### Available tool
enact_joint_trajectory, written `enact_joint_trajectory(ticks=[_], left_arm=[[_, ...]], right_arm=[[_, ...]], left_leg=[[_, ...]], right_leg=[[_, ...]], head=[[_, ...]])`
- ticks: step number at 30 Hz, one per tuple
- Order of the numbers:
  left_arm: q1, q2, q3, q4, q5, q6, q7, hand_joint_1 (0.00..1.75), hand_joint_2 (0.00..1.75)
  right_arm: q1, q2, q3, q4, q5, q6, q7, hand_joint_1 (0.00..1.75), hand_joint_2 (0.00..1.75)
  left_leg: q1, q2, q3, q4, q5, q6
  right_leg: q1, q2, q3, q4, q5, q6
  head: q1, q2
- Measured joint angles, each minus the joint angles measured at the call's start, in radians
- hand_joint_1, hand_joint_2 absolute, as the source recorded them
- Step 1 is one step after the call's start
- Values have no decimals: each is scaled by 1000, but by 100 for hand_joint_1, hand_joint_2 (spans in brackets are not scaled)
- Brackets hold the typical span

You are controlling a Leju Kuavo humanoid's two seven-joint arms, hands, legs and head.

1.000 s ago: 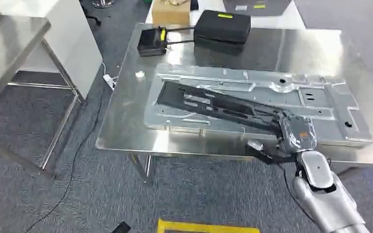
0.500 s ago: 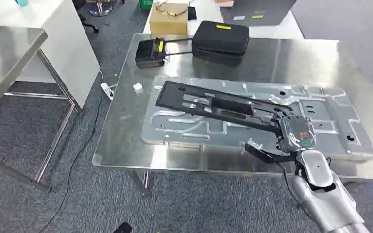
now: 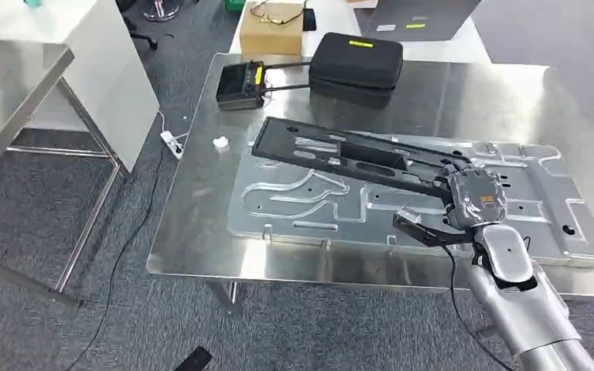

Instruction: Take the parts from the cabinet and place them on the table.

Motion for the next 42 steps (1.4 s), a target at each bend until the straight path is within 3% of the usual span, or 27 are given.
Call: enact_joint_trajectory(ticks=[1,2,5,7,8,10,11,12,15,17,18,20,21,22,24,26,27,28,30,32,33,36,37,38,40,41,42], left_arm=[[-2,0,-1,0,-1,0,0,0,175],[-4,0,-2,0,-1,0,0,0,175],[-9,0,-9,0,-10,-3,3,0,175],[-8,0,-13,0,-16,-6,4,0,175],[-9,-1,-15,0,-18,-8,4,0,175],[-13,-1,-18,0,-19,-8,5,0,175],[-16,-1,-19,0,-21,-9,4,0,175],[-19,-3,-21,0,-21,-9,4,0,175],[-20,-8,-22,0,-22,-10,4,0,175],[-22,-13,-23,0,-27,-11,4,0,175],[-24,-15,-24,0,-28,-11,4,0,175],[-24,-18,-27,0,-29,-14,3,0,175],[-23,-18,-28,0,-29,-15,3,0,175],[-22,-18,-28,0,-30,-16,3,0,175],[-22,-18,-29,0,-31,-16,3,0,175],[-23,-18,-31,0,-31,-17,3,0,175],[-23,-21,-33,0,-31,-17,2,0,175],[-28,-22,-35,0,-31,-17,2,0,175],[-27,-23,-35,0,-31,-18,2,0,175],[-27,-23,-36,0,-31,-18,1,0,175],[-27,-23,-36,0,-31,-18,0,0,175],[-25,-23,-37,0,-31,-22,-2,0,175],[-21,-23,-37,0,-31,-24,-4,0,175],[-19,-23,-37,0,-31,-26,-7,0,175],[-18,-22,-37,0,-31,-33,-16,0,175],[-20,-21,-37,0,-31,-37,-19,0,175],[-21,-21,-37,0,-30,-45,-23,0,175]], right_arm=[[-9,2,0,8,0,1,0,175,175],[-19,3,2,19,0,2,0,175,175],[-56,15,7,68,5,2,-4,175,175],[-79,25,13,106,14,2,-5,175,175],[-89,28,16,122,19,2,-5,175,175],[-116,39,22,164,29,1,-10,175,175],[-129,45,24,184,31,1,-14,175,175],[-139,47,27,201,32,1,-17,175,175],[-180,61,42,261,35,4,-35,175,175],[-189,68,47,294,36,6,-52,175,175],[-197,69,54,312,36,9,-63,175,175],[-209,71,72,345,31,31,-82,175,175],[-212,72,79,358,26,43,-92,175,175],[-214,72,93,378,16,67,-109,175,175],[-223,72,114,406,3,88,-128,175,175],[-246,72,126,420,-3,99,-137,175,175],[-255,72,133,425,-6,102,-139,175,175],[-259,73,145,434,-6,106,-142,175,175],[-266,71,157,445,-10,109,-145,175,175],[-275,73,172,454,-14,109,-150,175,175],[-279,74,176,457,-15,109,-150,175,175],[-284,74,192,470,-19,111,-150,175,175],[-284,74,194,474,-22,109,-150,175,175],[-283,74,194,476,-24,108,-150,175,175],[-284,71,195,479,-27,107,-150,175,175],[-286,71,195,481,-30,106,-150,0,175],[-288,68,195,482,-35,106,-149,0,175]], left_leg=[[-3,1,-5,5,-11,-6],[-4,3,-9,27,-26,-11],[6,5,-118,245,-126,-21],[7,6,-159,317,-129,-26],[9,6,-144,275,-92,-26],[11,7,-57,95,5,-23],[11,8,-28,29,5,-19],[6,7,-20,24,-2,-18],[2,4,-26,23,5,-2],[10,4,-17,7,13,11],[11,4,-16,5,14,16],[10,4,-16,5,14,20],[9,4,-16,6,14,21],[9,3,-16,6,13,22],[8,2,-12,6,11,22],[5,3,-4,6,7,18],[7,5,-5,3,7,16],[0,4,-10,8,7,11],[4,5,-8,2,9,1],[-2,6,-9,7,1,-9],[-1,7,-21,41,-26,-15],[4,7,-124,267,-134,-22],[5,7,-147,315,-144,-23],[7,7,-143,309,-128,-24],[13,8,-66,166,-48,-27],[17,8,-12,66,-9,-29],[17,7,10,20,-23,-30]], right_leg=[[-16,-4,10,-13,5,-8],[-13,-4,15,-18,5,-13],[-12,-8,16,-16,2,-22],[-12,-7,16,-12,0,-22],[-12,-7,17,-8,-4,-21],[-14,-6,18,3,-12,-14],[-14,-6,17,8,-17,-9],[-6,-5,12,13,-20,-5],[-10,-6,11,7,-14,11],[-14,-6,8,20,-30,21],[-13,-5,-10,60,-56,25],[-14,-5,-87,219,-129,33],[-14,-5,-125,289,-151,35],[-14,-5,-144,319,-147,35],[-13,-4,-110,232,-77,29],[-11,-4,-20,48,14,16],[-5,-4,-1,11,-4,8],[1,-4,4,-8,4,5],[4,-3,2,-2,3,3],[-10,-8,14,-20,12,-9],[-10,-8,18,-23,13,-12],[-10,-15,18,-22,12,-16],[-10,-15,17,-21,12,-16],[-12,-15,17,-21,12,-16],[-16,-15,18,-15,11,-13],[-19,-15,17,-7,7,-8],[-16,-14,12,0,3,0]], head=[[1,0],[0,0],[0,0],[0,0],[0,0],[0,0],[0,0],[0,0],[0,0],[0,0],[1,0],[1,0],[0,0],[0,0],[0,0],[0,0],[1,0],[2,0],[2,0],[2,0],[1,0],[0,0],[0,0],[0,0],[0,0],[0,0],[0,0]])
